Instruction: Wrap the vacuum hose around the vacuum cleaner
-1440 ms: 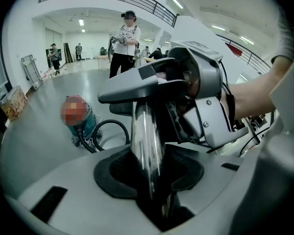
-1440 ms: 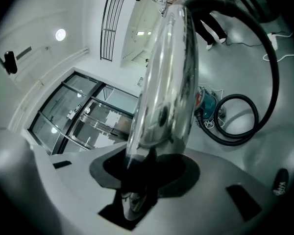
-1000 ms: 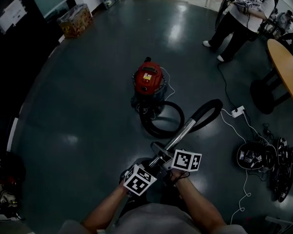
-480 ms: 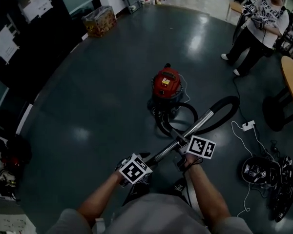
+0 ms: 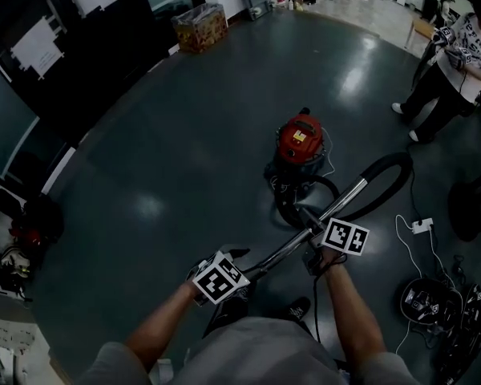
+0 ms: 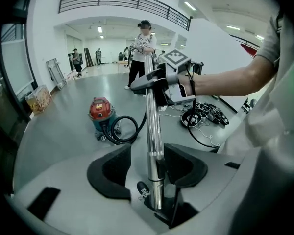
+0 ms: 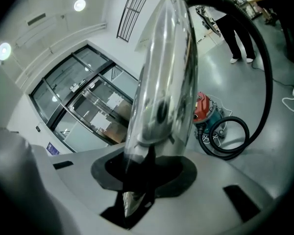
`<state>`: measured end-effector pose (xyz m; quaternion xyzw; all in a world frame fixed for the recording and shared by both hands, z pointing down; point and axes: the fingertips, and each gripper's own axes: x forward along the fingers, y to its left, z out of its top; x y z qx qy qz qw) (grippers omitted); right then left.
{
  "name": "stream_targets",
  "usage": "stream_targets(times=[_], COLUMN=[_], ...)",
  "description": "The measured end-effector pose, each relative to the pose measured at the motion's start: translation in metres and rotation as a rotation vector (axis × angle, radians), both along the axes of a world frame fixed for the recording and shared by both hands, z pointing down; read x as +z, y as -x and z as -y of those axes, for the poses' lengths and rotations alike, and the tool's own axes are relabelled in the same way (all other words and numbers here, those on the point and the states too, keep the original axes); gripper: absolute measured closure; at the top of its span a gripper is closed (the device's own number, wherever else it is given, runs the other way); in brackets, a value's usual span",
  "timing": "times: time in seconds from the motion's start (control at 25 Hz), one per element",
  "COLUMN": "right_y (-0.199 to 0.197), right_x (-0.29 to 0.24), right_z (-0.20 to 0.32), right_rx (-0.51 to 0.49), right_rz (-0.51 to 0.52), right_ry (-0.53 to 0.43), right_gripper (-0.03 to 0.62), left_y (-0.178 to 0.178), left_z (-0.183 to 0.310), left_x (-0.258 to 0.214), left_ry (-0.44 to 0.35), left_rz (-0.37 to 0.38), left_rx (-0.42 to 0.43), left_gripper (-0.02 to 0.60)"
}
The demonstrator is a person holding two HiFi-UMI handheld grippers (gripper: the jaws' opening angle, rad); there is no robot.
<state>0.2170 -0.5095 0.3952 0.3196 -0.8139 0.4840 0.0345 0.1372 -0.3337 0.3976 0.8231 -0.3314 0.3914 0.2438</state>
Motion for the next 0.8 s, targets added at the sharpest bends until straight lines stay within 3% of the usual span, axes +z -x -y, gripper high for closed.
stream_targets(times=[0.28,0.8], right_y=[-0.001,-0.045], right_x=[0.010,0.050], right_z=[-0.026,-0.078], right_rx=[-0.097,-0.352], right_rz=[-0.130,-0.376], right_ry=[-0.046,-0.072], right_gripper=[0.484,0.484], left_y=[-0.011,-0.114], left_z=[0.013,0.071], left_x=[-0.017,-0.053], left_ry=[-0.055,-0.242], left_rz=[0.011,0.019], left_rx=[0.073,0.292], left_gripper=[0.368,0.368])
